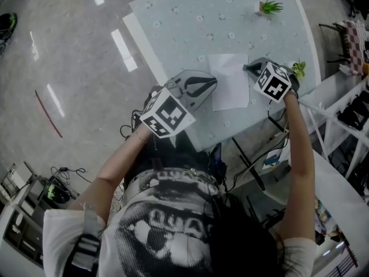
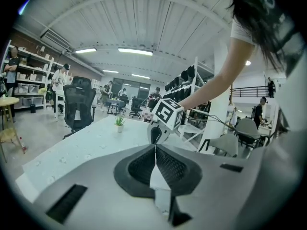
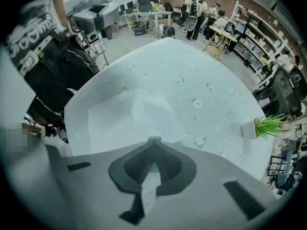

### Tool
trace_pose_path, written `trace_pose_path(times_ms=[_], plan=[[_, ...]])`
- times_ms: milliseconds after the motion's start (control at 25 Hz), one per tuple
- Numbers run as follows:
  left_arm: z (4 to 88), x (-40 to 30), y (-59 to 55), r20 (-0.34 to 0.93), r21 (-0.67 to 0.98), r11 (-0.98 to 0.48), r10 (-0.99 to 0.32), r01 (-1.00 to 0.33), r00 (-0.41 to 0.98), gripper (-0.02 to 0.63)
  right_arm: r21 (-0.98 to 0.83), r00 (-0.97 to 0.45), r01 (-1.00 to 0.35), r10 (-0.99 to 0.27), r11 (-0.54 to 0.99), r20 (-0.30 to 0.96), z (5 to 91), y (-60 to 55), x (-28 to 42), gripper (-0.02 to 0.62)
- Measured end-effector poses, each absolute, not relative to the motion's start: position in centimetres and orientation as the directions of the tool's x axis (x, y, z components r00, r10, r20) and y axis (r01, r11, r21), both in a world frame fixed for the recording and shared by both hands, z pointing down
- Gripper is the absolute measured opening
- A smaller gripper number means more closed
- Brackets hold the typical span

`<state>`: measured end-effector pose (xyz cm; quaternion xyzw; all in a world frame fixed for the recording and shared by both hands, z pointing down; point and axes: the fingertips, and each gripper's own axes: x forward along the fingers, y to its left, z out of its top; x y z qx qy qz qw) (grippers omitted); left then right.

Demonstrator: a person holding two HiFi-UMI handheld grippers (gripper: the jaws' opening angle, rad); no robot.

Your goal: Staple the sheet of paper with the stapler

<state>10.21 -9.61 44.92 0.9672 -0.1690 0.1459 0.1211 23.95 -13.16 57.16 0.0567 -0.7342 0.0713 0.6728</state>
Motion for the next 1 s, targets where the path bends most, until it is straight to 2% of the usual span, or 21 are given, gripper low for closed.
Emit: trace_pose_path(times_ms=[320, 1000], plan=[[45.4, 11.0, -10.2, 0.3, 0.203, -0.909, -0.296, -0.364, 0.907, 0.005, -0.062, -0.069, -0.227, 0.048, 0.972, 0.997, 57.3, -13.2, 23.8, 0.008], [45.8, 10.6, -11.5, 0.268, 0.21, -0.887, -0.352, -0.411, 0.897, 0.005, -0.054, -0.023, -0.241, 0.05, 0.969, 0.999, 57.5, -13.2, 23.9, 0.005]])
